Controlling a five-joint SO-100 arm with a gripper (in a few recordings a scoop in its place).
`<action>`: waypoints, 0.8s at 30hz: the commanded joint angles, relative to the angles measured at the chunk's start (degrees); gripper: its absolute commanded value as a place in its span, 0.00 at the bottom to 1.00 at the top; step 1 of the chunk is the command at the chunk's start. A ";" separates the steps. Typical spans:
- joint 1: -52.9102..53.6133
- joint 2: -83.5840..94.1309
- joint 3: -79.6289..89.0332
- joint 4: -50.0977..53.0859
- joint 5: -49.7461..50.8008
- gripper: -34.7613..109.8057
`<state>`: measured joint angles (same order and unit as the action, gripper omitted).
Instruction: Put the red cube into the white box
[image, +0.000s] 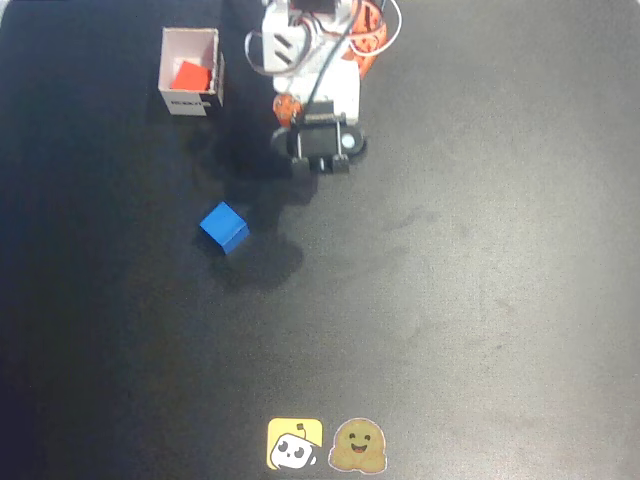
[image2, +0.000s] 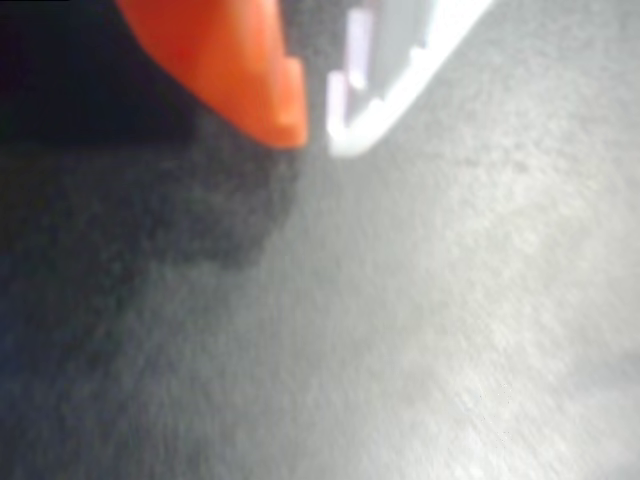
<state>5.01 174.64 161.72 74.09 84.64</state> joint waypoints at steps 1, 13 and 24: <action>-1.05 8.53 3.69 1.49 -0.35 0.24; -2.29 7.29 7.56 1.58 -1.32 0.24; -1.58 8.53 7.56 2.37 0.44 0.24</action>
<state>3.43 182.90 169.45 76.20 84.64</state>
